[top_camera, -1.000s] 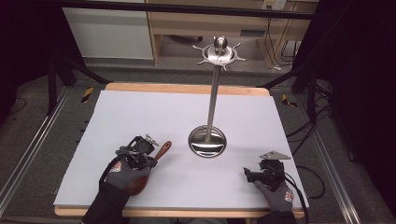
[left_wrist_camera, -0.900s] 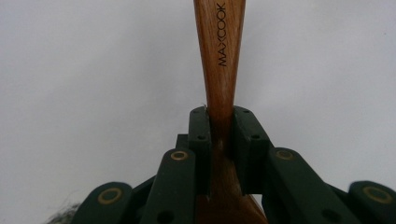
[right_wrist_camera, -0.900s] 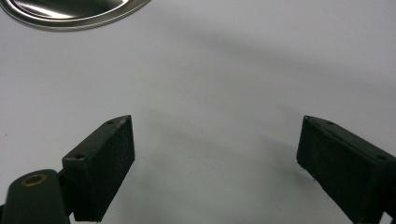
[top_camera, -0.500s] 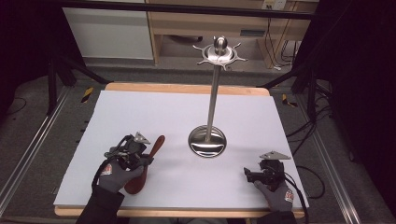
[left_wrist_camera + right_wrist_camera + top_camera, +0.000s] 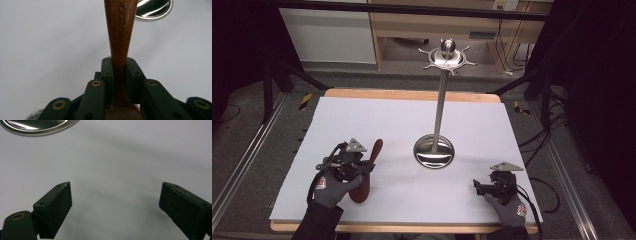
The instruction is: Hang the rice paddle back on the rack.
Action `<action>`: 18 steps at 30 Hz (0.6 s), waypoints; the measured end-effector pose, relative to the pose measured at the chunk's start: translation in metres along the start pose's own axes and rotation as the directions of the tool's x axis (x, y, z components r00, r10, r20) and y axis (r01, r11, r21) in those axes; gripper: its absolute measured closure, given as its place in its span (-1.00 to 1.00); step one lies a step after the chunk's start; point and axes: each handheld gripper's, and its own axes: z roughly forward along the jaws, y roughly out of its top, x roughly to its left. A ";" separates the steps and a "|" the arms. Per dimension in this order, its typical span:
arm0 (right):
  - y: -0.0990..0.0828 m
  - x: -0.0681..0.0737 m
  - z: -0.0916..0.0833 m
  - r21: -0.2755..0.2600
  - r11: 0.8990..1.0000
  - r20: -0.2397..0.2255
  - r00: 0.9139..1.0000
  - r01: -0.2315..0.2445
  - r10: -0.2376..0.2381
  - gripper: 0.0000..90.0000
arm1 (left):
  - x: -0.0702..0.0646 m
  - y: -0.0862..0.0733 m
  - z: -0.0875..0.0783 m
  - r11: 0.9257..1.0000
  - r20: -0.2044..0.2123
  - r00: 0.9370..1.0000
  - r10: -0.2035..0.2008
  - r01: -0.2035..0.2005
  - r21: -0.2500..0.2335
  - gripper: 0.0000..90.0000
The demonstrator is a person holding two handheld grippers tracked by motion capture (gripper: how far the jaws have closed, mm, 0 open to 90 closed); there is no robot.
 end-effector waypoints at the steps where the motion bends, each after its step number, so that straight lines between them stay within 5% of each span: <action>1: 0.000 0.000 0.000 -0.001 1.000 0.000 1.000 0.001 -0.001 -0.74 | 0.000 0.000 -0.001 1.000 0.003 1.000 -0.004 0.004 -0.007 0.74; 11: 0.000 -0.001 0.000 -0.003 1.000 0.001 1.000 0.004 -0.004 -0.74 | -0.002 0.004 -0.013 0.998 0.010 1.000 0.004 -0.003 -0.059 0.74; 18: 0.000 0.000 0.000 -0.010 1.000 0.004 1.000 0.003 -0.003 -0.75 | -0.003 0.010 -0.018 0.989 0.012 1.000 -0.010 0.011 -0.145 0.74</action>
